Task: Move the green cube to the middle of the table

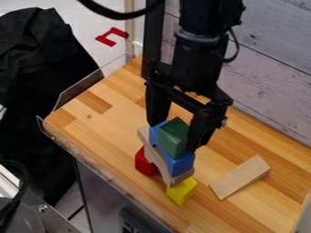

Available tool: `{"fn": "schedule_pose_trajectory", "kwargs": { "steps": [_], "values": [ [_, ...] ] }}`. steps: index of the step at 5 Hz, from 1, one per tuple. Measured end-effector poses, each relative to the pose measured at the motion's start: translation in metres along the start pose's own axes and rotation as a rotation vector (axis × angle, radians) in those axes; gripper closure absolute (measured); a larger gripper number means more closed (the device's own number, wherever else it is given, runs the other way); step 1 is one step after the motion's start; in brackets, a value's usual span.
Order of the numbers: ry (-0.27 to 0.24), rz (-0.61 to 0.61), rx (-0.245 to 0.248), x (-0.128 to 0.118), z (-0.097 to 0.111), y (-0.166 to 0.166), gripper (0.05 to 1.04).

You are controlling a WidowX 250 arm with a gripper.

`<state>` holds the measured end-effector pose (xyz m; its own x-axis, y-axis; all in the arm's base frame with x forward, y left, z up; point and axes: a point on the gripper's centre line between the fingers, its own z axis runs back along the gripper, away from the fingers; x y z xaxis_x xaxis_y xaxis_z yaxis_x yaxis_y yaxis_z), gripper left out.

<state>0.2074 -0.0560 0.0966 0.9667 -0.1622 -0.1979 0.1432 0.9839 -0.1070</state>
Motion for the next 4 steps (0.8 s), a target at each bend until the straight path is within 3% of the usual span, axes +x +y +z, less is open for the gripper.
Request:
{"fn": "schedule_pose_trajectory", "kwargs": {
  "steps": [3, 4],
  "values": [
    [0.022, 0.003, -0.027, 0.003, -0.013, -0.001, 0.115],
    [0.015, 0.004, -0.029, 0.004, -0.014, 0.001, 0.395]
  ]
}}
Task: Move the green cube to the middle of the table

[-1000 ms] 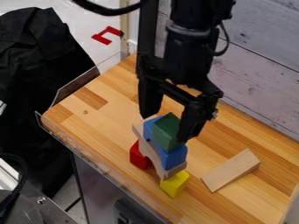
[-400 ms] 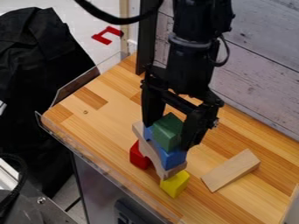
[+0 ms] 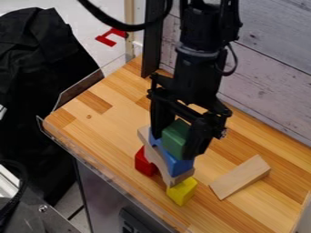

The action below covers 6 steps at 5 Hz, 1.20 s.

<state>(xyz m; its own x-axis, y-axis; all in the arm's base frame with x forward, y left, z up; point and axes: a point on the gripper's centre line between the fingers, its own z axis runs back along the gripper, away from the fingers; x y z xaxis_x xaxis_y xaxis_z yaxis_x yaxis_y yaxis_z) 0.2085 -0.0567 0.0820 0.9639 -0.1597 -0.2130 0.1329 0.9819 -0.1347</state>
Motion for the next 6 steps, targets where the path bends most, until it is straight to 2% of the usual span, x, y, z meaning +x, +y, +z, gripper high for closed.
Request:
{"fn": "schedule_pose_trajectory", "kwargs": {
  "steps": [1, 2, 3, 4, 5, 6],
  "values": [
    [-0.008, -0.003, -0.001, 0.002, 0.000, 0.000, 0.507],
    [-0.007, -0.001, 0.001, 0.001, 0.000, 0.001, 0.507],
    [-0.029, 0.008, 0.028, 0.008, 0.015, 0.003, 0.507],
    [-0.070, 0.007, 0.080, 0.018, 0.041, 0.000, 0.507],
    [-0.087, -0.007, 0.080, 0.034, 0.048, -0.005, 0.507],
    [-0.061, -0.017, 0.068, 0.050, 0.037, -0.008, 0.507]
  ]
}}
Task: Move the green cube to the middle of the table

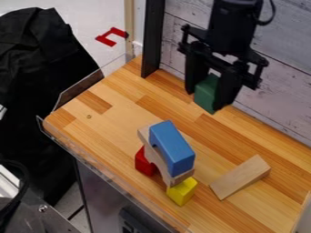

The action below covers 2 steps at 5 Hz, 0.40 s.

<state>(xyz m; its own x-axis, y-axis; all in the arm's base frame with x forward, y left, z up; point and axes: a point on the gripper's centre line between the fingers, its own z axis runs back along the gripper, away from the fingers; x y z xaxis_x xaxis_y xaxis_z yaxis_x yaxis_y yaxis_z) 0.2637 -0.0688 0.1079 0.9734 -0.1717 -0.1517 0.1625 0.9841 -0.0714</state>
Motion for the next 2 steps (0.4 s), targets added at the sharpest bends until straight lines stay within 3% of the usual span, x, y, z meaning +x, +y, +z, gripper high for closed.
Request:
{"fn": "schedule_pose_trajectory", "kwargs": {
  "steps": [1, 2],
  "values": [
    [0.043, -0.002, -0.049, 0.014, -0.025, -0.007, 0.507],
    [0.047, 0.005, -0.048, 0.030, -0.043, -0.006, 0.507]
  ]
}}
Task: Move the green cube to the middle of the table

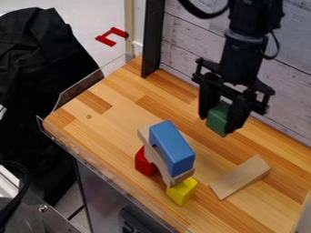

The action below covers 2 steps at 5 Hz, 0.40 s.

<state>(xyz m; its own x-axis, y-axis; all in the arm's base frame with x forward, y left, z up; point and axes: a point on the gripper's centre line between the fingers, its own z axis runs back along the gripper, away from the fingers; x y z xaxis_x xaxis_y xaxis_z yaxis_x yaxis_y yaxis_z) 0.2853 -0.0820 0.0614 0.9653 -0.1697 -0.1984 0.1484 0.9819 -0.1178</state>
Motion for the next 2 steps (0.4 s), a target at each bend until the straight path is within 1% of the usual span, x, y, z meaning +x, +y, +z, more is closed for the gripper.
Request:
{"fn": "schedule_pose_trajectory", "kwargs": {
  "steps": [1, 2],
  "values": [
    [-0.005, 0.014, -0.005, 0.015, -0.014, -0.003, 0.507],
    [0.001, 0.049, 0.002, 0.027, -0.028, -0.003, 0.507]
  ]
}}
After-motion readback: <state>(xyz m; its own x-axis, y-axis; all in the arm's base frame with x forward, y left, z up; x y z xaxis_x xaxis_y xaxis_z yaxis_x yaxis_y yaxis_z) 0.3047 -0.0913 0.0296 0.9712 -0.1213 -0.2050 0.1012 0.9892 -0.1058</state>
